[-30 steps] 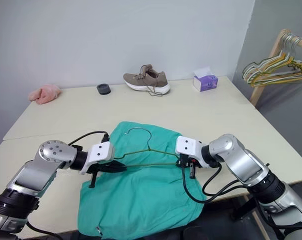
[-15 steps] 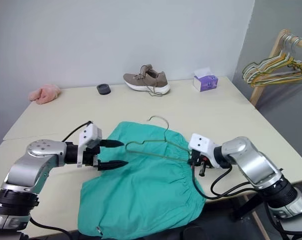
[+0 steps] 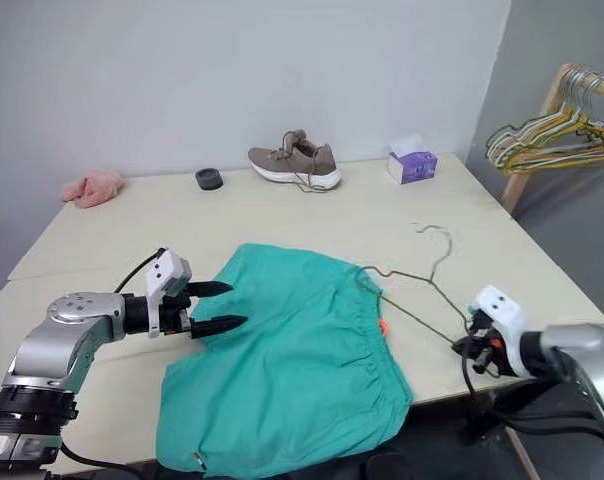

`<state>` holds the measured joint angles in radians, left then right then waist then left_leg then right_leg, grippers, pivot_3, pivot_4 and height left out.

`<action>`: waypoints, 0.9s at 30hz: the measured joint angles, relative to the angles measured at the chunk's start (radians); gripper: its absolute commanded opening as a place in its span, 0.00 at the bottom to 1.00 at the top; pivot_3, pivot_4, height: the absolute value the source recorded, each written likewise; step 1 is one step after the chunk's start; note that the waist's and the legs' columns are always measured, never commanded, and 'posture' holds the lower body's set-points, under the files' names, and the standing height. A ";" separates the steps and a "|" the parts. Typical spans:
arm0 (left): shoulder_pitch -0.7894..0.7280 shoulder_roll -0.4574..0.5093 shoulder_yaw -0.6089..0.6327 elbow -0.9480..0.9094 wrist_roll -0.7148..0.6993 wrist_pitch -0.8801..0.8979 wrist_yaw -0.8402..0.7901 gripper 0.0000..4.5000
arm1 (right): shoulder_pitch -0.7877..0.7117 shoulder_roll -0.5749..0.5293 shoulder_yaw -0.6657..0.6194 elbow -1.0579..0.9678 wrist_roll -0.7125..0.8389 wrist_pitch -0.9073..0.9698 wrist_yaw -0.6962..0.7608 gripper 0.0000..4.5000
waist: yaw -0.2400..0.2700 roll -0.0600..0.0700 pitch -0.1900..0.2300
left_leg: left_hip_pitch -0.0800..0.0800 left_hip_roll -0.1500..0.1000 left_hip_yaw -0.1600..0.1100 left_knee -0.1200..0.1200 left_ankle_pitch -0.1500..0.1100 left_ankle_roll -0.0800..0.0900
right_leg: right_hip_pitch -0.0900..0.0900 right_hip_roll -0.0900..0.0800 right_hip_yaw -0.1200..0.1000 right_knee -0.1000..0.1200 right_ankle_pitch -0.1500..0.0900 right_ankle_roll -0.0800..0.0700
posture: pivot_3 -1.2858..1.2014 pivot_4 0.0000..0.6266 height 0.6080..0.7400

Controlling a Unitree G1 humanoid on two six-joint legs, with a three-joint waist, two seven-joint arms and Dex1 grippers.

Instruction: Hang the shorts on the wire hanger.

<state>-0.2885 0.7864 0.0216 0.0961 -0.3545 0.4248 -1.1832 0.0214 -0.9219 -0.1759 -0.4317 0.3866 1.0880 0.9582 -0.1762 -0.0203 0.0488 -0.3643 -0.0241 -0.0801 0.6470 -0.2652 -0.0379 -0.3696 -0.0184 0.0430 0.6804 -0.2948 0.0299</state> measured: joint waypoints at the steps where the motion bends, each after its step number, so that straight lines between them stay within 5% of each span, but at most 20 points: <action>1: -0.001 -0.001 -0.006 -0.011 -0.002 0.000 -0.012 0.99 | 0.041 -0.002 -0.038 -0.001 0.016 0.015 0.000 0.00 | -0.005 0.000 0.000 | 0.000 0.000 0.001 0.000 0.000 0.000 | 0.000 0.000 0.000 0.000 0.000 0.000 | 0.39 0.00 1.00; 9: -0.013 0.001 -0.027 -0.031 -0.027 0.006 -0.094 0.99 | 0.244 -0.005 -0.149 -0.088 0.089 0.074 -0.017 0.00 | -0.047 0.001 -0.002 | 0.001 0.001 0.002 0.000 0.000 0.000 | 0.001 0.002 0.001 0.000 0.000 0.000 | 0.39 0.00 1.00; 27: -0.012 0.010 -0.038 -0.032 -0.017 0.000 -0.085 0.99 | 0.074 -0.012 0.028 -0.161 0.188 0.101 -0.091 0.00 | -0.073 -0.001 -0.002 | 0.000 0.001 0.001 0.000 0.000 0.000 | 0.000 0.002 0.002 -0.001 0.000 0.001 | 0.40 0.00 1.00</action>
<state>-0.3005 0.7965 -0.0164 0.0646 -0.3711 0.4252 -1.2686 0.0956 -0.9339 -0.1474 -0.5923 0.5747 1.1886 0.8672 -0.2493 -0.0210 0.0467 -0.3639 -0.0230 -0.0788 0.6467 -0.2649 -0.0374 -0.3692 -0.0164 0.0446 0.6792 -0.2945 0.0312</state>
